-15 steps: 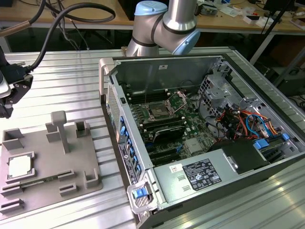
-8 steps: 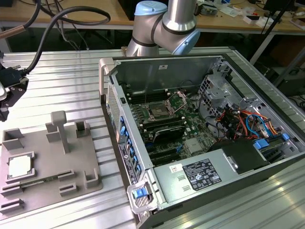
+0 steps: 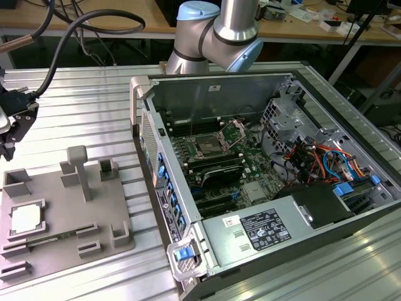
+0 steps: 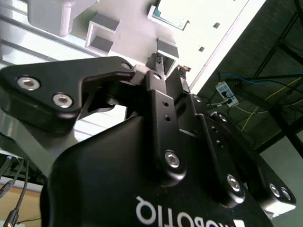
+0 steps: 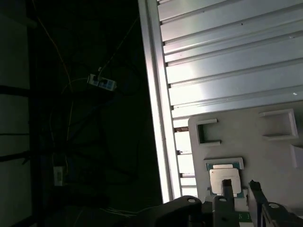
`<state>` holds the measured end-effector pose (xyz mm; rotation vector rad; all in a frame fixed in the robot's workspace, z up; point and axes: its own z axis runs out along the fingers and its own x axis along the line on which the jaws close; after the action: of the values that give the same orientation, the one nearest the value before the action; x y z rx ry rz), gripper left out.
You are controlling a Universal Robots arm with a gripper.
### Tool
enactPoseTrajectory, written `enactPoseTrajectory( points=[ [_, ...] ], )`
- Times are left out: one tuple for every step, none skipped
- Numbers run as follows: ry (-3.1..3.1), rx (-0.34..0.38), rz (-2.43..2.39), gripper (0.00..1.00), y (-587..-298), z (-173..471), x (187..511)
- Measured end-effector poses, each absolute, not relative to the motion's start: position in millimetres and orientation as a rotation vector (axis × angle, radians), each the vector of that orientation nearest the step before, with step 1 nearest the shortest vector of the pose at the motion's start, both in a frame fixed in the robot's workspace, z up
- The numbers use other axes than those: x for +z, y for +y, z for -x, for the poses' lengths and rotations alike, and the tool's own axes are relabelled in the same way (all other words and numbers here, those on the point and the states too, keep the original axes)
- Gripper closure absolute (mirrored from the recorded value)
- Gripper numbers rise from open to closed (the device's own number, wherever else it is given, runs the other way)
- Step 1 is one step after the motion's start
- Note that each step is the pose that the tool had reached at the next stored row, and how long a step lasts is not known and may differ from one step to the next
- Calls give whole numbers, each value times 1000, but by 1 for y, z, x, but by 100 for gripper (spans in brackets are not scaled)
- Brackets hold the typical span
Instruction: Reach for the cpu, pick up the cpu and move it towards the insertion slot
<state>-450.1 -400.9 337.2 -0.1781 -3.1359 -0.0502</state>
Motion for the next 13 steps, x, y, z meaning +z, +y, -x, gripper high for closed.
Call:
enactPoseTrajectory(
  points=[
    [-3136,-50,178,70,-402,450,337],
    [-3138,-50,177,64,-402,451,336],
    [-3139,-51,173,52,-402,451,334],
    [-3139,-51,169,46,-403,451,331],
    [-3139,-50,166,40,-403,451,329],
    [-3139,-50,160,34,-403,451,325],
    [-3139,-50,157,28,-403,451,324],
    [-3139,-50,150,22,-403,451,320],
    [-3139,-50,146,22,-403,451,318],
    [-3139,-50,139,22,-403,451,316],
    [-3139,-50,131,22,-404,451,314],
    [-3137,-50,121,22,-405,451,312],
    [-3135,-50,96,22,-405,451,310]
  ],
)
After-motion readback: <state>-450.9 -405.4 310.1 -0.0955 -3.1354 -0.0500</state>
